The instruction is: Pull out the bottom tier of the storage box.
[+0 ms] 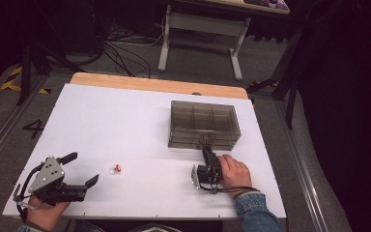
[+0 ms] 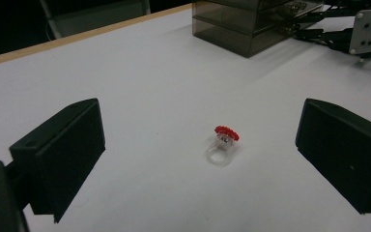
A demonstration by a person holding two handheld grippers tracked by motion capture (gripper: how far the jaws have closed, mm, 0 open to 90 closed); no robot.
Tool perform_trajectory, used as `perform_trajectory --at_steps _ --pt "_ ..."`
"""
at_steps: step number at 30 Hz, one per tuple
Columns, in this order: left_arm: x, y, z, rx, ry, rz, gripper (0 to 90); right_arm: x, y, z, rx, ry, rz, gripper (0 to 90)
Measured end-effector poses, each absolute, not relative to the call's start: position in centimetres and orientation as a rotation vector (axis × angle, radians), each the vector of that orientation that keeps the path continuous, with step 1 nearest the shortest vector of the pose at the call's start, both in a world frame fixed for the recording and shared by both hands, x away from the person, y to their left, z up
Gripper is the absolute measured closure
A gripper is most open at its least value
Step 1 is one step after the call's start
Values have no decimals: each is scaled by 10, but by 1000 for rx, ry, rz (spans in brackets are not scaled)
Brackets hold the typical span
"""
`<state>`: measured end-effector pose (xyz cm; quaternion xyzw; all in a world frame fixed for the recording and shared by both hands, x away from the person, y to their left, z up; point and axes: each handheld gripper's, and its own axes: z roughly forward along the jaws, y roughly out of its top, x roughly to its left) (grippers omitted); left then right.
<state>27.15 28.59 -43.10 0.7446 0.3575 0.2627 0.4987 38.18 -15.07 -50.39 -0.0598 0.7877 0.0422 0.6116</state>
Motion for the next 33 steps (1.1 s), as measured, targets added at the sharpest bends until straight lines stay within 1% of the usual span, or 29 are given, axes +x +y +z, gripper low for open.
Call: perform_trajectory --at_steps 33 --pt "272 285 -431 1805 863 629 41 382 -148 -506 -135 1798 73 800"
